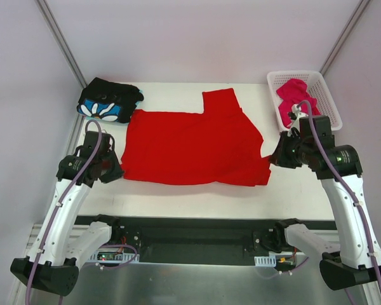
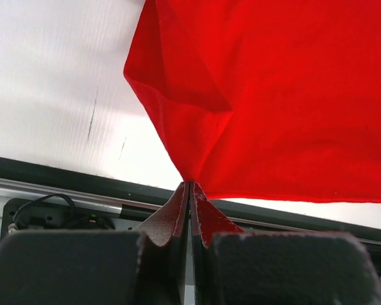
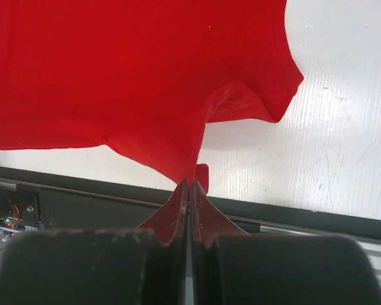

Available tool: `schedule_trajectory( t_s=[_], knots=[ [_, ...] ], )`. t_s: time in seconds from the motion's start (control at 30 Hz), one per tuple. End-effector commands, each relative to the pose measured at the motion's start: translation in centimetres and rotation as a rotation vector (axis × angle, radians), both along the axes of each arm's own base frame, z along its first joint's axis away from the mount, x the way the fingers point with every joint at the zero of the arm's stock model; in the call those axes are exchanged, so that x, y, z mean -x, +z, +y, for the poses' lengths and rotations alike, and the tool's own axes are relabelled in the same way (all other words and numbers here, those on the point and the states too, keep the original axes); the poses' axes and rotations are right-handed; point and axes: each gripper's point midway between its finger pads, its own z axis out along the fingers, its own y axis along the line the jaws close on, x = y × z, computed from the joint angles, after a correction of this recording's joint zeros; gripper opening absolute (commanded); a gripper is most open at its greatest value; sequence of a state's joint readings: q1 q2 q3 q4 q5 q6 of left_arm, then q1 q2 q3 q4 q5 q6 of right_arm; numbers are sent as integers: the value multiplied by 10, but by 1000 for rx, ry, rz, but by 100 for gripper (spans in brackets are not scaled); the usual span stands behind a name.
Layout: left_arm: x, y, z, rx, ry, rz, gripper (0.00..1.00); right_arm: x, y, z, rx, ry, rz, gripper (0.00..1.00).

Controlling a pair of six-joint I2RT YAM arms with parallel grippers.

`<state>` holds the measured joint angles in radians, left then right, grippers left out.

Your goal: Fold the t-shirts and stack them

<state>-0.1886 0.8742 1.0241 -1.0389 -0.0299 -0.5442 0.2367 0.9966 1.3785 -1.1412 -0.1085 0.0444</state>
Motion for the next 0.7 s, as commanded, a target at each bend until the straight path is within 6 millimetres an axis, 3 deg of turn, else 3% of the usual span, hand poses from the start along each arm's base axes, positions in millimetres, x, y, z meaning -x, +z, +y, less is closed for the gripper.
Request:
schedule_trajectory(
  t_s=[0.0, 0.43, 0.67],
  knots=[
    [16, -6, -1, 23, 20, 36, 0, 14, -4, -2, -12, -24, -5, 1],
    [53, -20, 8, 31, 98, 64, 0, 60, -19, 6, -100, -36, -21, 1],
    [73, -50, 8, 39, 137, 172, 0, 64, -35, -8, -22, -68, -5, 1]
  ],
)
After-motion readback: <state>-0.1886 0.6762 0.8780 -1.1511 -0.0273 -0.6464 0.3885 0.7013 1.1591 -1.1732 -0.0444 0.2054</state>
